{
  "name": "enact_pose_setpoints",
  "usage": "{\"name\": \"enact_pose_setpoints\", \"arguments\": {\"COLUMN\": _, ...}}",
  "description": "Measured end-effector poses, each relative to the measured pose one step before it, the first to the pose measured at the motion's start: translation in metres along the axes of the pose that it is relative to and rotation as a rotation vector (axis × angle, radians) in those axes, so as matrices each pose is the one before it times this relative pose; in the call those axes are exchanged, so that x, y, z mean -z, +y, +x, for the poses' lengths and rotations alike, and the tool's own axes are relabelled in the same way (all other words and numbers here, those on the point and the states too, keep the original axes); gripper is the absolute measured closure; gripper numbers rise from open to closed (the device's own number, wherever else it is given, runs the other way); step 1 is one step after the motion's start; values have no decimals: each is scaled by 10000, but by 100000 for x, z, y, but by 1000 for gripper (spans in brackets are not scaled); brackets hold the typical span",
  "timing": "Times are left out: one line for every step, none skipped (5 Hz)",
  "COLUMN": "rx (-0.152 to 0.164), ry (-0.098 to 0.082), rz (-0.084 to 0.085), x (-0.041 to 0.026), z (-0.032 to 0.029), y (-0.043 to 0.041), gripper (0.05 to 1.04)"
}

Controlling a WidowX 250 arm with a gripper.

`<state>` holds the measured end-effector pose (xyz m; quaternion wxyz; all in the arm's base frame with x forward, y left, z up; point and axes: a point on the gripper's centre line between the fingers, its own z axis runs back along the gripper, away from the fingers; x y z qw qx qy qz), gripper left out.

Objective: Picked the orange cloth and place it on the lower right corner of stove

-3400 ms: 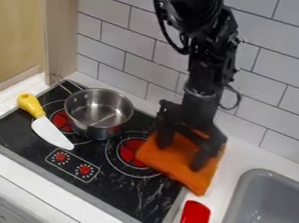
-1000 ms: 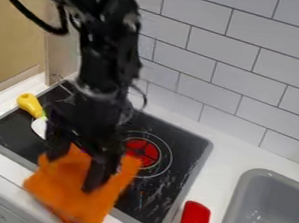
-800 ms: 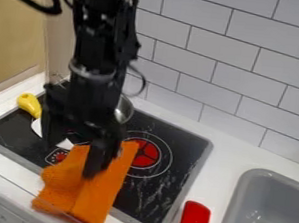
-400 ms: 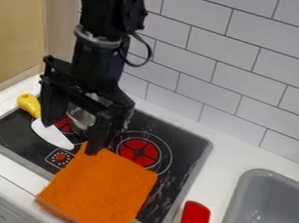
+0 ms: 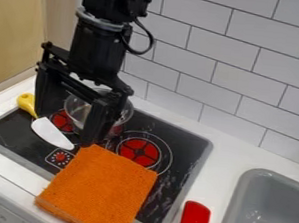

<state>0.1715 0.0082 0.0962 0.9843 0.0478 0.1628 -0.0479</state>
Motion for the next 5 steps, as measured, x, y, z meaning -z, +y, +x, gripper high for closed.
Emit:
{"name": "enact_pose_setpoints", "arguments": {"rx": -882, "ry": -498, "rz": 53, "x": 1, "z": 761, "y": 697, "gripper": 84}}
{"name": "enact_pose_setpoints", "arguments": {"rx": -1184, "ry": -1080, "rz": -456, "x": -120, "z": 3051, "y": 1393, "gripper": 84}}
{"name": "enact_pose_setpoints", "arguments": {"rx": 240, "ry": -1227, "rz": -319, "x": -766, "z": 4242, "y": -1330, "gripper": 84}}
{"name": "enact_pose_setpoints", "arguments": {"rx": 485, "ry": -598, "rz": 124, "x": -191, "z": 2985, "y": -2758, "gripper": 84}}
{"name": "enact_pose_setpoints", "arguments": {"rx": 36, "ry": -166, "rz": 154, "x": 765, "z": 2948, "y": -1922, "gripper": 84}}
